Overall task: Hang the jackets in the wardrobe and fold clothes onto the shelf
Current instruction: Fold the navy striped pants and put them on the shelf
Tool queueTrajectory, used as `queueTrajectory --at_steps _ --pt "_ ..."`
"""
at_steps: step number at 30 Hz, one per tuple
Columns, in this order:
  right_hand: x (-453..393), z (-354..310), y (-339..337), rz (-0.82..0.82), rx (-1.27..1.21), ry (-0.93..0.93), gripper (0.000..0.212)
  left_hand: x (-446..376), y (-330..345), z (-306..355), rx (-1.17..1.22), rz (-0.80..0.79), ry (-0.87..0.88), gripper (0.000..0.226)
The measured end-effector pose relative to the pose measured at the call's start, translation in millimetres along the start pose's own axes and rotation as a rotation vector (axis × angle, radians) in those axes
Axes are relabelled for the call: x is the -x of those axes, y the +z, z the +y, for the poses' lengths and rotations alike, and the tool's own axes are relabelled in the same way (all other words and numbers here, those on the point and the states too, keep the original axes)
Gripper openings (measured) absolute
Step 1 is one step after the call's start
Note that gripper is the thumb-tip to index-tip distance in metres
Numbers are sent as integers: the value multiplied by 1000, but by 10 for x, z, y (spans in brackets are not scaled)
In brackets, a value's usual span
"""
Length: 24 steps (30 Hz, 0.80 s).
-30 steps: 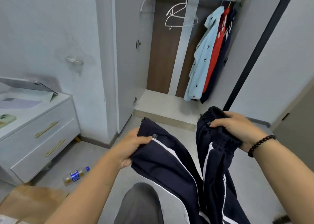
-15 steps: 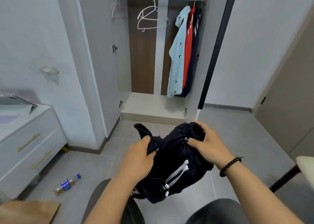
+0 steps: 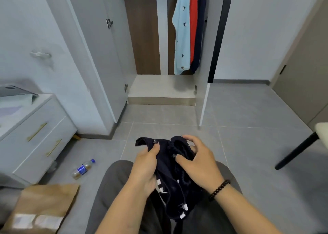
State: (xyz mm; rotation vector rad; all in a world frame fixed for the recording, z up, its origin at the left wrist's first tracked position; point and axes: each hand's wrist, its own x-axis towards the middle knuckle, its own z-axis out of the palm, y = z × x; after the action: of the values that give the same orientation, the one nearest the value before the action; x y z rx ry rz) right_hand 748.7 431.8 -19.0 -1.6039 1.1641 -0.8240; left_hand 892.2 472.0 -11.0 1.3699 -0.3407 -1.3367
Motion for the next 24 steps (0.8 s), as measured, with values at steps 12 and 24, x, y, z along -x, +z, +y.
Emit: queueTrajectory --at_steps 12,24 --pt "245 3 142 -111 277 -42 87 16 -44 80 120 -147 -155 49" --pt "365 206 250 -14 222 -15 56 -83 -144 -159 -148 -92 -99 29"
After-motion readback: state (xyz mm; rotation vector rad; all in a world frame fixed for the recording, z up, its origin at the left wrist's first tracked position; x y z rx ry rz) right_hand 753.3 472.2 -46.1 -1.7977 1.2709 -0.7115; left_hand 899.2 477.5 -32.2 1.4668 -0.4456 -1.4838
